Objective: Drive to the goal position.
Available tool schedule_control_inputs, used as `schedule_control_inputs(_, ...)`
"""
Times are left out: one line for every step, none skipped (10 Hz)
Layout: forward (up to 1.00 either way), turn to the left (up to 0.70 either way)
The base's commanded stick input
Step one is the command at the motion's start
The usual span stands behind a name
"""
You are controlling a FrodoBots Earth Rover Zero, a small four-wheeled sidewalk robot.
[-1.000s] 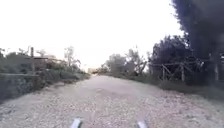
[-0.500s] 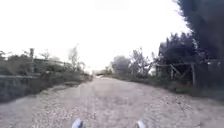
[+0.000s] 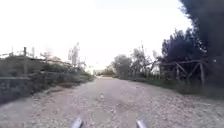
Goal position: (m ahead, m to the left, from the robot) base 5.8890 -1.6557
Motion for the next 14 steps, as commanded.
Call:
schedule_control_inputs(0.61, 0.0)
schedule_control_inputs(0.61, 0.0)
schedule_control_inputs(0.61, 0.0)
schedule_control_inputs(0.61, 0.0)
schedule_control_inputs(0.61, 0.0)
schedule_control_inputs(0.54, 0.0)
schedule_control_inputs(0.23, 0.0)
schedule_control_inputs(0.0, 0.0)
schedule_control_inputs(0.0, 0.0)
schedule_control_inputs(0.0, 0.0)
schedule_control_inputs(0.0, 0.0)
schedule_control_inputs(0.0, 0.0)
schedule_control_inputs(0.0, 0.0)
schedule_control_inputs(0.0, 0.0)
